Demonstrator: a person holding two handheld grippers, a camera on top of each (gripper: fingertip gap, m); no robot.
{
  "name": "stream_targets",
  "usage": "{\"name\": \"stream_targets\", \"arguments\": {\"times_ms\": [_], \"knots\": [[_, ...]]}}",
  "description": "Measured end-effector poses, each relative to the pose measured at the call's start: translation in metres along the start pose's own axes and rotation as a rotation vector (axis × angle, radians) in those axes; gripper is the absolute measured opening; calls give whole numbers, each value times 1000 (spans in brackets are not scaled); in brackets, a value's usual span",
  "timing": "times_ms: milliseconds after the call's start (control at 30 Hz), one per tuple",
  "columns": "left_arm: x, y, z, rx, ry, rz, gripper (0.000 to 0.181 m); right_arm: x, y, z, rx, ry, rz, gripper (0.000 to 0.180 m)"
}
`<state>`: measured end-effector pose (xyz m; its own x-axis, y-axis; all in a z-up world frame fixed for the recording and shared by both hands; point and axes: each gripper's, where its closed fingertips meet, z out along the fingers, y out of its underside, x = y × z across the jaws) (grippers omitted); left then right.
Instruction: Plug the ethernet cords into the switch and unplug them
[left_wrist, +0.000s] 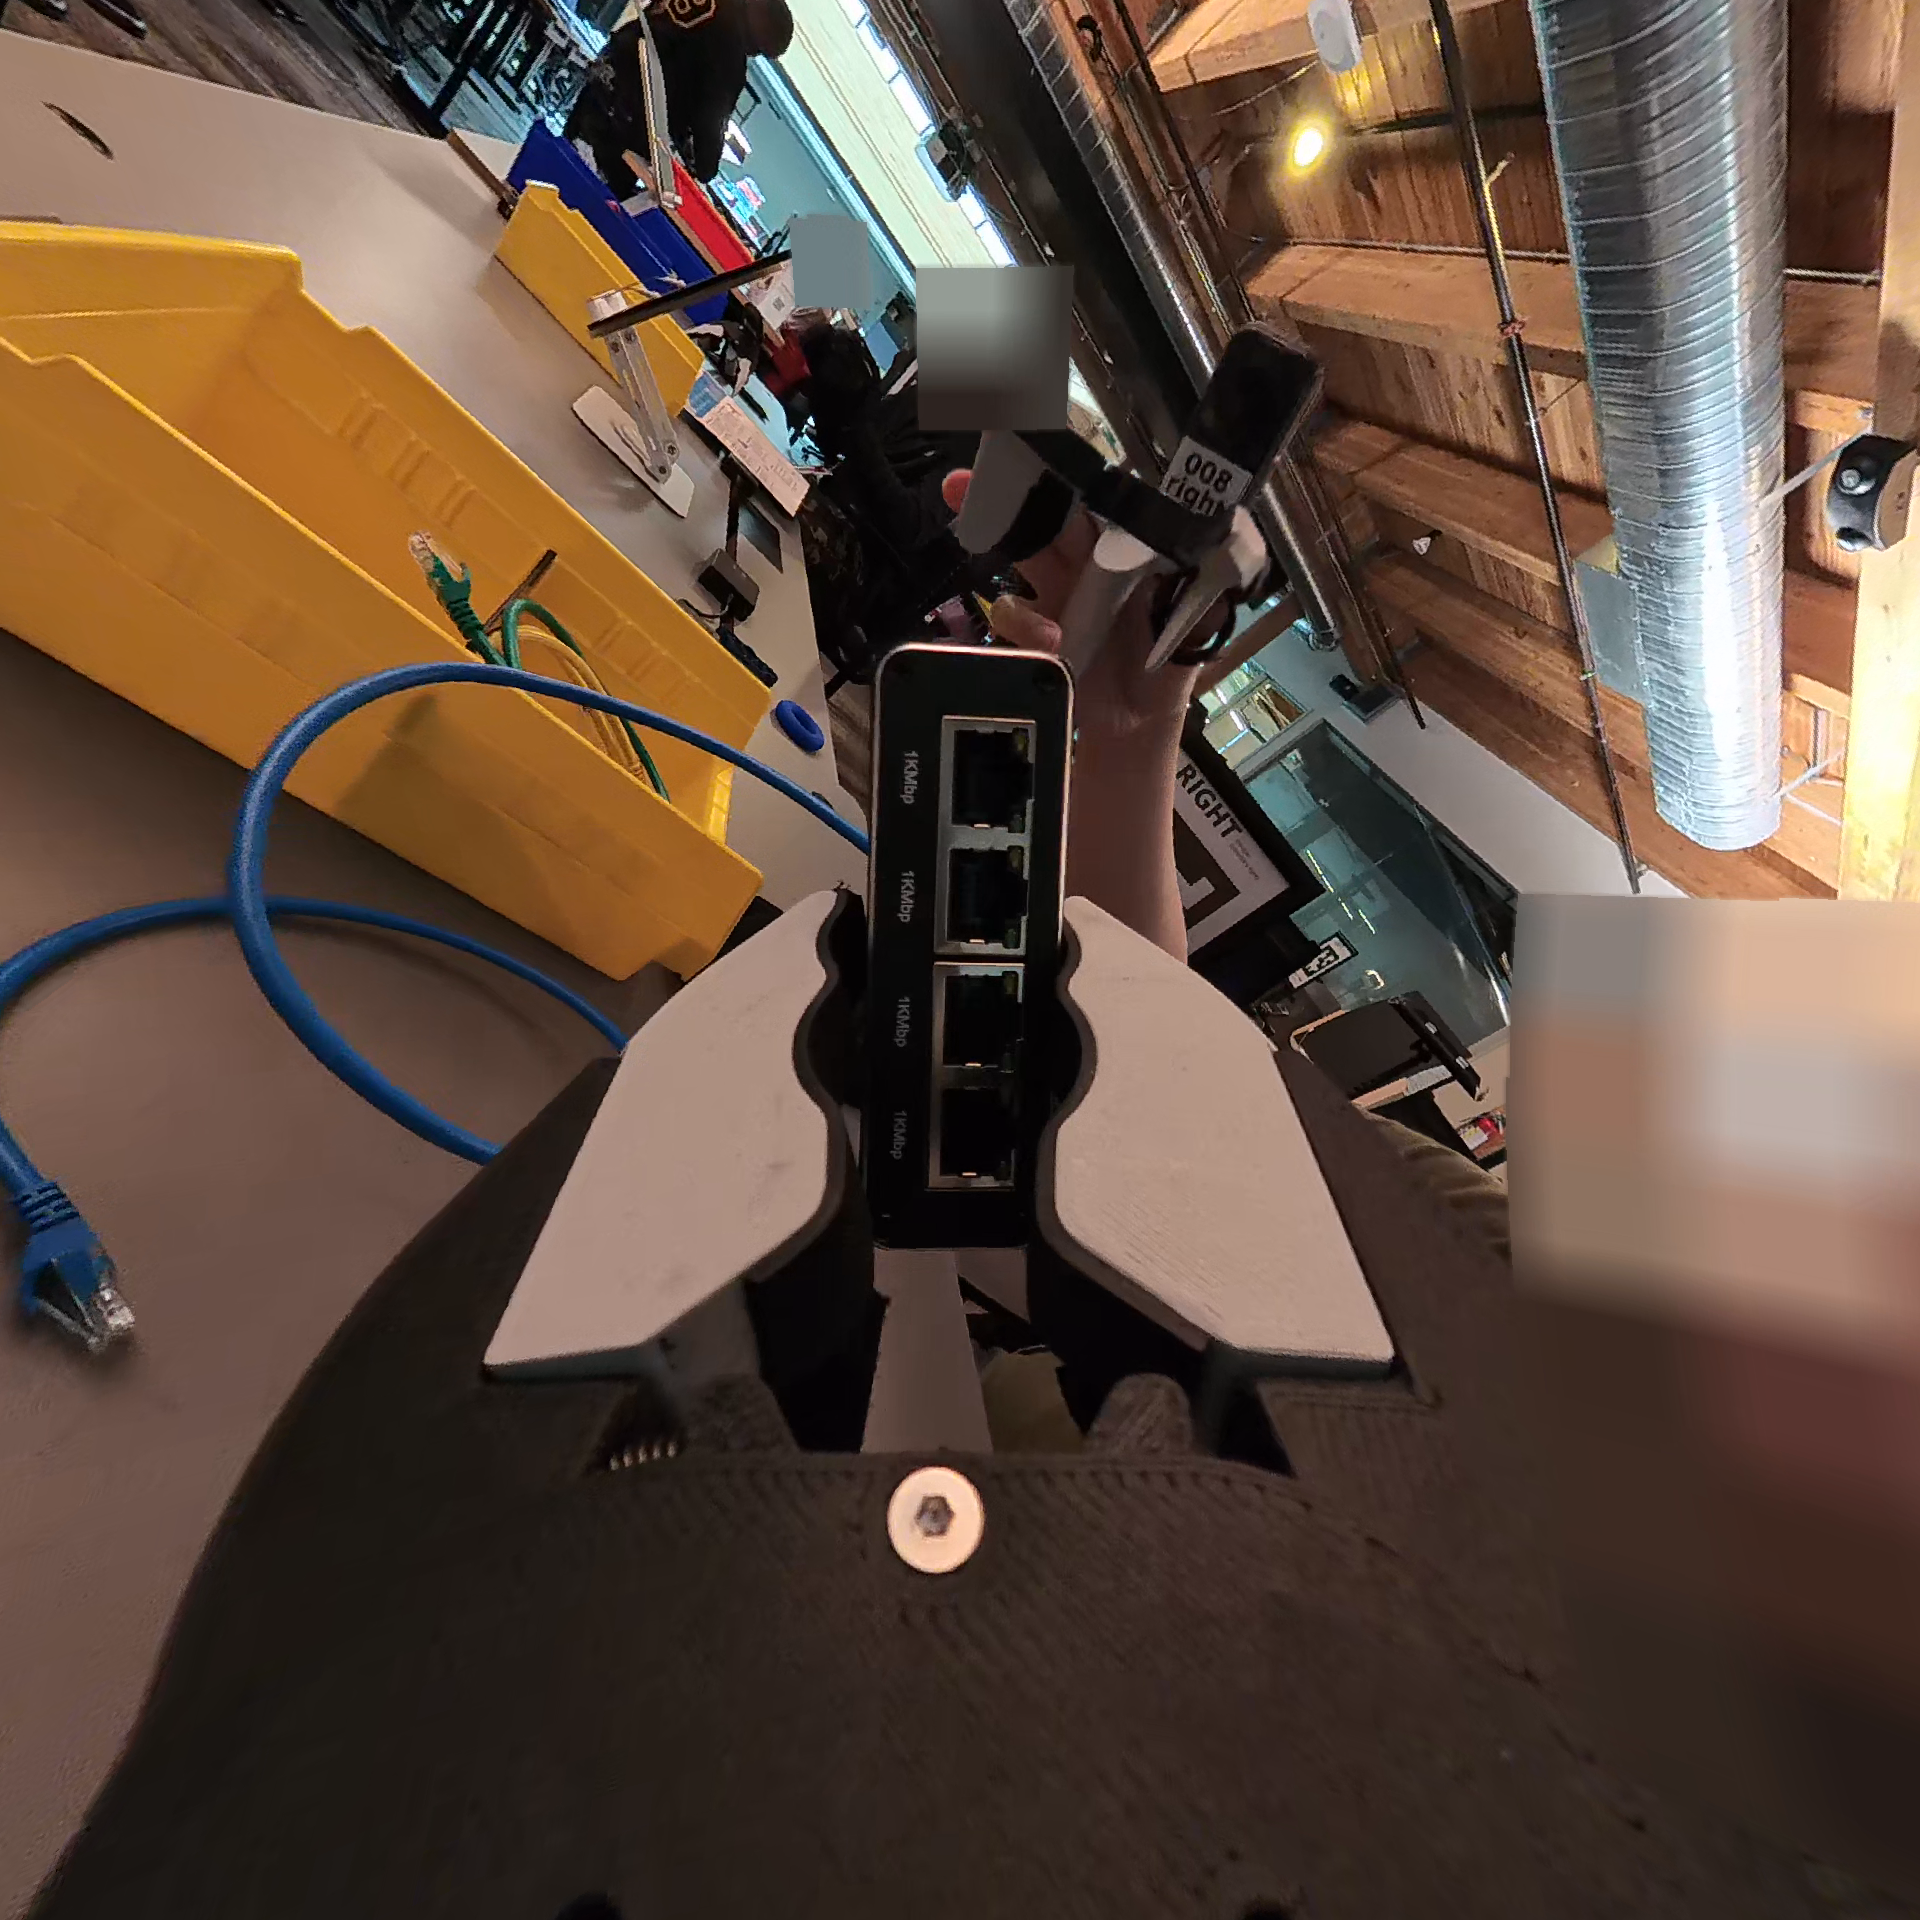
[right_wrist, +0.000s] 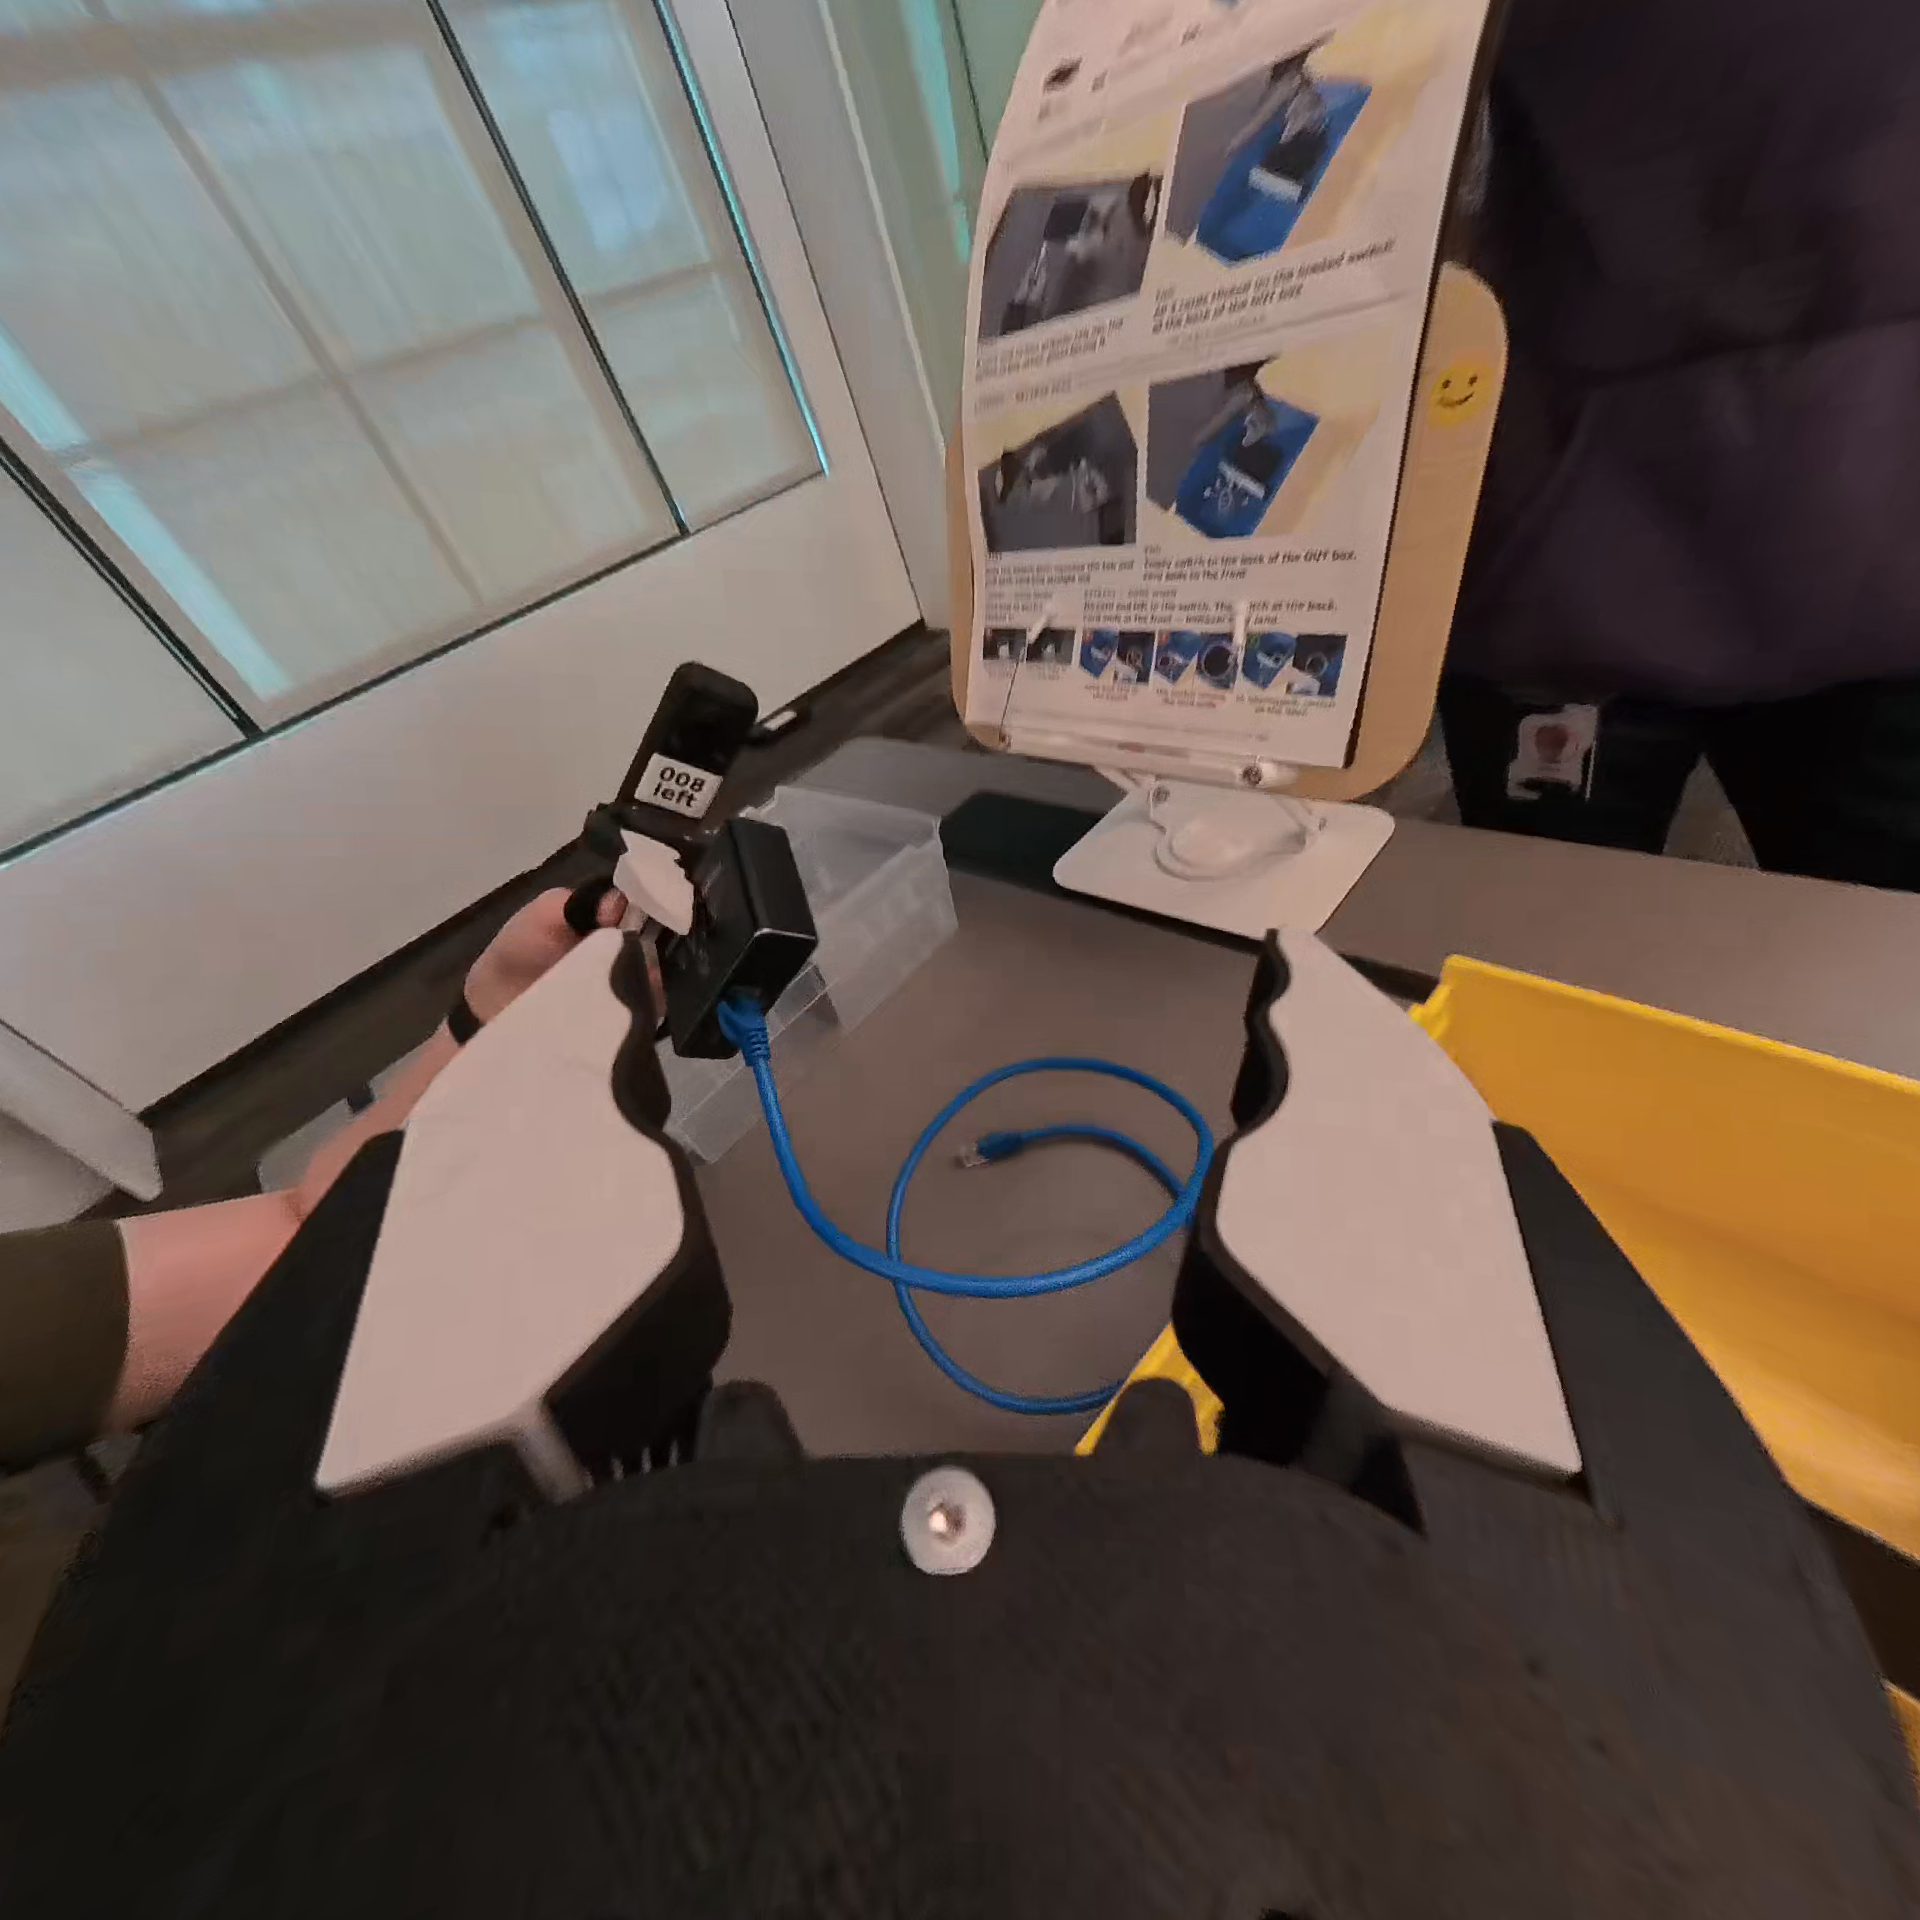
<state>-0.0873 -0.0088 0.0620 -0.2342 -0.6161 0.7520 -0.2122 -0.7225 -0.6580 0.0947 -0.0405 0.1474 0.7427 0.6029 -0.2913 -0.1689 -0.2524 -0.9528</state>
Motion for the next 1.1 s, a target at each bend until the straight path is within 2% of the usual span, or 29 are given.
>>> {"name": "stream_targets", "arguments": {"times_ms": [100, 200, 300, 367, 467, 533, 633, 700, 900, 1100], "knots": [[3, 0, 1, -4, 5, 9, 33, 2, 3, -5, 9, 80, -161, 104], [1, 0, 0, -2, -4, 4, 32, -6, 4, 3, 87, 191, -476, 102], [-3, -1, 0, 12, -18, -10, 33, -39, 19, 27, 182, 170, -766, 79], [-6, -2, -1, 24, -25, -21, 32, -58, 39, 48, 216, 152, -908, 55], [-9, -4, -4, 33, -40, -25, 32, -74, 77, 90, 190, 38, -904, 47], [-10, -6, -6, 41, -43, -19, 32, -70, 91, 114, 144, 13, -835, 47], [-14, -10, -11, 53, -88, 11, 32, -78, 112, 139, 27, -145, -707, 38], [-15, -12, -16, 58, -102, 9, 32, -78, 120, 147, -54, -180, -734, 14], [-21, -20, -27, 106, -146, 9, 33, -75, 115, 166, -95, -93, -943, 13], [-9, -36, -35, 209, -146, 68, 35, -77, 99, 176, -30, -35, -964, 12]]}}
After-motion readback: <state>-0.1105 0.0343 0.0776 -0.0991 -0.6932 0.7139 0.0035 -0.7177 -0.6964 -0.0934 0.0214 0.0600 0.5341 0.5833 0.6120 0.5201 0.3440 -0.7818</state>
